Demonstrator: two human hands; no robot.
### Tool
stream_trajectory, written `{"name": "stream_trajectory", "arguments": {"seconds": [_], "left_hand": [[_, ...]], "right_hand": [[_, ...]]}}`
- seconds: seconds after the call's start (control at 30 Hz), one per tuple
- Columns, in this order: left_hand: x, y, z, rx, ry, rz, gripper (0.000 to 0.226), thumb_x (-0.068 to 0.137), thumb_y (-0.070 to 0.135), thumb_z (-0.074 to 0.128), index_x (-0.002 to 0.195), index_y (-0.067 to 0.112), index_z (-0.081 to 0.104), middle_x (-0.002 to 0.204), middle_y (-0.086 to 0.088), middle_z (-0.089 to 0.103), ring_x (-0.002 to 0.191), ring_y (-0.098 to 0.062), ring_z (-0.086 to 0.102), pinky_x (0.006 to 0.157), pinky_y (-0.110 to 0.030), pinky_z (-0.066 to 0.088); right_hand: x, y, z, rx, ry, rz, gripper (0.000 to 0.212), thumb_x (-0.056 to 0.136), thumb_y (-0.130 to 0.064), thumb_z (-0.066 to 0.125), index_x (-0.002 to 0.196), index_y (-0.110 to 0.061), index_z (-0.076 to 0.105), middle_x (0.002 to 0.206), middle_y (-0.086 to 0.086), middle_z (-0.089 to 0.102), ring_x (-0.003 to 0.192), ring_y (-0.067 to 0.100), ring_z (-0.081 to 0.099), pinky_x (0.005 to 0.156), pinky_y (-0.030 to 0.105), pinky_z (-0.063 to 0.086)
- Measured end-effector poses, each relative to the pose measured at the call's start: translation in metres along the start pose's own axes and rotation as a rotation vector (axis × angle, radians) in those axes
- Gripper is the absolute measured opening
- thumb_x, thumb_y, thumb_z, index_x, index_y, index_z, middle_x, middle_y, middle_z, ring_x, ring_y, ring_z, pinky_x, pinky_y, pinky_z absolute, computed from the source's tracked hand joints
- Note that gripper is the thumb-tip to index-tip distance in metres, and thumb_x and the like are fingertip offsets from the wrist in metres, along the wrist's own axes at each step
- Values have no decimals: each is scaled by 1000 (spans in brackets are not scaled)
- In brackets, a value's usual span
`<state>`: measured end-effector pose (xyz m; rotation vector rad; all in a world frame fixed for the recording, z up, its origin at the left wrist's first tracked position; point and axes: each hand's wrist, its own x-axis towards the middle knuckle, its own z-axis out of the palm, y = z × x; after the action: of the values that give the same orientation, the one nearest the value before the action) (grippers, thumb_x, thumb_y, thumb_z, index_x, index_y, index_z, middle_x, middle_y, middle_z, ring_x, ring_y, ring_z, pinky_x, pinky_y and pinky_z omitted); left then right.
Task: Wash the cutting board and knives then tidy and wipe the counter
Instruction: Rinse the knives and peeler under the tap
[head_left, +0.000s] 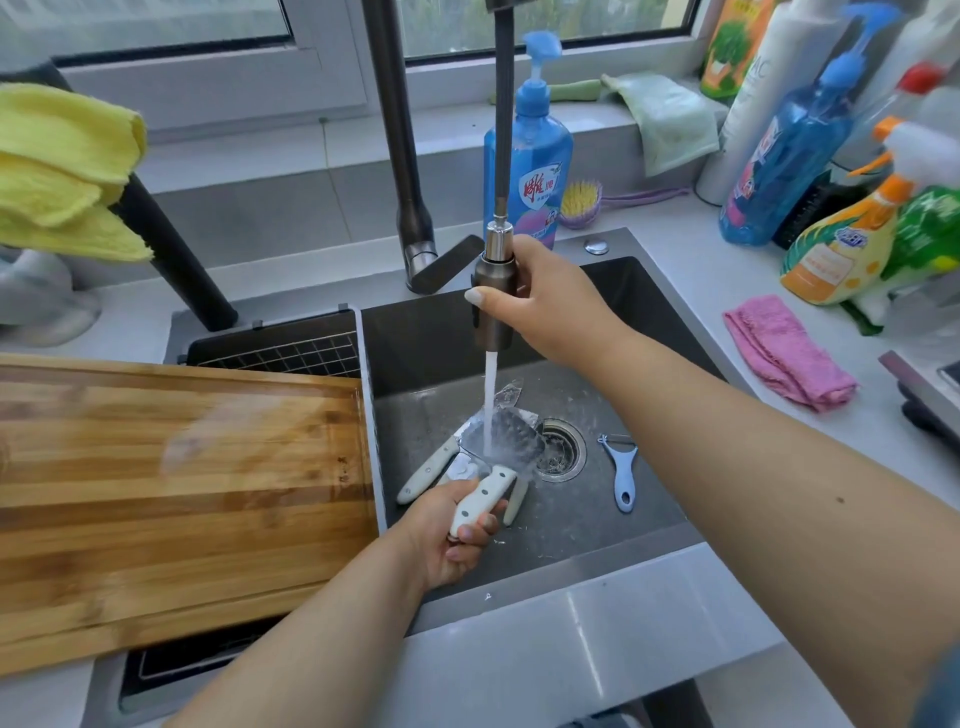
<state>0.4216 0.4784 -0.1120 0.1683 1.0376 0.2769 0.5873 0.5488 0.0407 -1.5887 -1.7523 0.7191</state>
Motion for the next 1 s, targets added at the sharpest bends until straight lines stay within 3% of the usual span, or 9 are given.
{"name": "stream_trajectory", "arguments": {"seconds": [0.2, 0.33, 0.5, 0.63, 0.77, 0.87, 0.93, 1.0], "left_hand": [[0, -5, 4, 105, 9, 54, 33, 97, 39, 44, 95, 7, 53, 55, -3, 47, 28, -4, 33, 26, -10, 15], [0, -10, 8, 308, 93, 119, 12, 94, 21, 56, 92, 9, 56, 64, -4, 52, 35, -5, 41, 29, -12, 27], [5, -12, 5, 401, 162, 190, 8, 89, 11, 64, 92, 6, 59, 68, -6, 56, 53, -10, 56, 51, -19, 49], [3, -11, 5, 427, 146, 232, 5, 92, 7, 59, 87, 5, 58, 76, -9, 58, 67, -15, 61, 60, -25, 52], [0, -12, 8, 497, 143, 247, 11, 97, 7, 50, 89, 7, 57, 79, -9, 57, 66, -14, 62, 54, -25, 49], [2, -12, 9, 570, 165, 271, 12, 98, 9, 45, 90, 9, 54, 74, -8, 52, 56, -14, 50, 44, -20, 32], [6, -13, 7, 628, 214, 284, 8, 95, 14, 49, 91, 8, 53, 70, -9, 49, 53, -15, 44, 44, -18, 27], [6, -15, 4, 701, 263, 297, 20, 88, 24, 62, 98, 8, 56, 69, -8, 48, 54, -16, 42, 44, -19, 30]], "right_hand": [[11, 3, -3, -74, 35, 21, 35, 90, -39, 63, 117, -23, 47, 103, -8, 56, 95, 12, 58, 82, 23, 49], [9, 7, -7, -105, 45, 29, 38, 89, -41, 63, 119, -24, 48, 106, -7, 58, 97, 13, 59, 84, 26, 51], [5, 4, -3, -96, 44, 4, 28, 89, -41, 64, 106, -27, 47, 89, -14, 53, 86, 11, 55, 76, 22, 44], [7, 3, -2, -97, 34, 11, 30, 89, -42, 63, 110, -27, 46, 96, -11, 55, 91, 11, 57, 81, 24, 49], [6, 5, -9, -131, 35, 36, 37, 90, -42, 62, 120, -25, 47, 103, -11, 54, 94, 10, 56, 81, 22, 47], [2, 4, -9, -145, 44, 28, 37, 90, -42, 62, 118, -24, 48, 100, -10, 55, 90, 11, 56, 76, 19, 45], [-1, 3, -6, -142, 45, 14, 34, 90, -42, 62, 115, -22, 49, 97, -9, 55, 87, 10, 54, 66, 12, 40], [-1, 3, -4, -139, 47, 4, 35, 90, -41, 61, 115, -21, 49, 97, -9, 54, 85, 10, 53, 61, 8, 33]]}}
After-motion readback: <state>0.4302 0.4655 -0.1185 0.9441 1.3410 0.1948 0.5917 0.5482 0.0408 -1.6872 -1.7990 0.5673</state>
